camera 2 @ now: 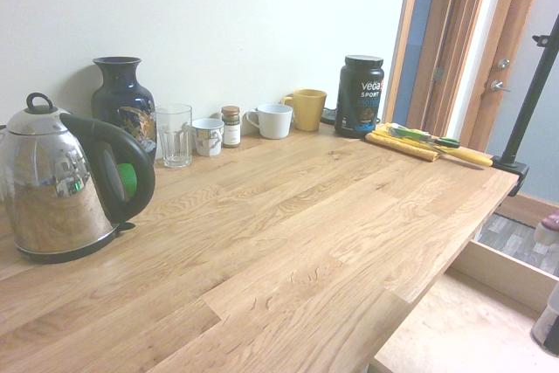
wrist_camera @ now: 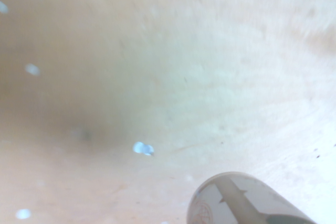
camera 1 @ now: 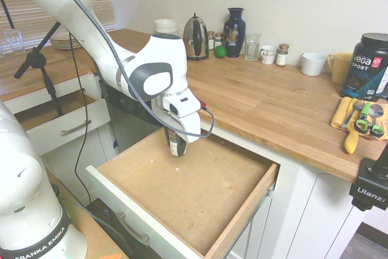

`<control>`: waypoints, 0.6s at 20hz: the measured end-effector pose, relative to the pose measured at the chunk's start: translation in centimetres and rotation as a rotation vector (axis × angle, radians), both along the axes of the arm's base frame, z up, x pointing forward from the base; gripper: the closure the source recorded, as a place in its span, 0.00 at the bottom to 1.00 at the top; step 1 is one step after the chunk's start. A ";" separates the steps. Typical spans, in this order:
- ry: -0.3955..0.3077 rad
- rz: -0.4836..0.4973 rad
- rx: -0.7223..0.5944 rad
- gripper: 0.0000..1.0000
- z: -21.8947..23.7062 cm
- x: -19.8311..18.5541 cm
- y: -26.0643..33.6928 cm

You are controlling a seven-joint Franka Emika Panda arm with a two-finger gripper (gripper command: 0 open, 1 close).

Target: Put seasoning jar in the drawer

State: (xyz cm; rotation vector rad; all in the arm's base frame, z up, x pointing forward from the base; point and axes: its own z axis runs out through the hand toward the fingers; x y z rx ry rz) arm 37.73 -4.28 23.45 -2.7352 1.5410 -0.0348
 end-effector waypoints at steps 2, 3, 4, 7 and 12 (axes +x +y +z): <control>0.013 -0.003 -0.001 1.00 -2.0 -0.2 -0.3; 0.017 0.002 -0.004 1.00 -2.9 -0.2 -0.4; 0.018 0.008 -0.007 1.00 -3.8 -0.3 -0.5; 0.015 0.021 -0.014 1.00 -5.9 -0.1 -0.6; 0.013 0.033 -0.017 1.00 -8.1 0.5 -0.1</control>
